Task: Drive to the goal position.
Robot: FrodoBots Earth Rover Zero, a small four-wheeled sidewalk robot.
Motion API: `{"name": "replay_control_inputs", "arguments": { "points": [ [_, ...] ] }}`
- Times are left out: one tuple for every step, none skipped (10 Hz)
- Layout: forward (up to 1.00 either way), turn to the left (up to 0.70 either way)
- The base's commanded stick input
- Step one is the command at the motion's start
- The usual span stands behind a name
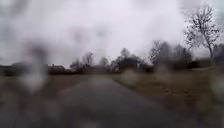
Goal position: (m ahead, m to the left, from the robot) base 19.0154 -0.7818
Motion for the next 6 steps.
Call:
{"name": "replay_control_inputs", "arguments": {
  "points": [
    [0.70, 0.00],
    [0.70, 0.00],
    [0.70, 0.00],
    [0.70, 0.00],
    [0.70, 0.00],
    [0.70, 0.00]
  ]
}}
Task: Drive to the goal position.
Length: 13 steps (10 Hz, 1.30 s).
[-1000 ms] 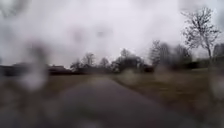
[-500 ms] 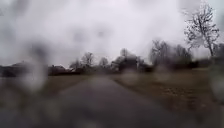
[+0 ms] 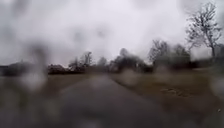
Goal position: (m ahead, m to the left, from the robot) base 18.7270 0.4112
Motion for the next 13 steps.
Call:
{"name": "replay_control_inputs", "arguments": {
  "points": [
    [0.70, 0.00],
    [0.70, 0.00],
    [0.70, 0.00],
    [0.70, 0.23],
    [0.70, 0.35],
    [0.70, 0.35],
    [0.70, 0.35],
    [0.70, 0.35],
    [0.70, 0.29],
    [0.70, 0.02],
    [0.70, 0.00],
    [0.70, 0.00],
    [0.70, 0.00]
  ]
}}
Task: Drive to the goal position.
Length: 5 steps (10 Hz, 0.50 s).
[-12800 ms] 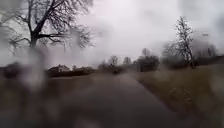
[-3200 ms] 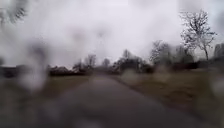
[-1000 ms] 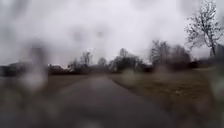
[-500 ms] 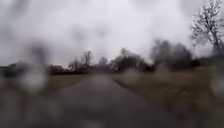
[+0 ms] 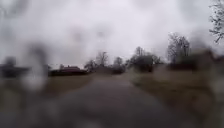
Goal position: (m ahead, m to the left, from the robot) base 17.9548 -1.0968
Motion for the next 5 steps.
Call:
{"name": "replay_control_inputs", "arguments": {
  "points": [
    [0.70, 0.00],
    [0.70, 0.00],
    [0.70, 0.00],
    [0.70, 0.00],
    [0.70, 0.00]
  ]
}}
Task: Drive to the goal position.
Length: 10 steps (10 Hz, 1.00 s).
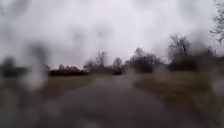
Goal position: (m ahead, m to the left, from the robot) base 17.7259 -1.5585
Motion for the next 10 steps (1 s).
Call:
{"name": "replay_control_inputs", "arguments": {
  "points": [
    [0.70, 0.00],
    [0.70, 0.00],
    [0.70, 0.00],
    [0.70, 0.00],
    [0.70, 0.00],
    [0.70, 0.00],
    [0.70, 0.00],
    [0.70, 0.00],
    [0.70, 0.00],
    [0.70, 0.00]
  ]
}}
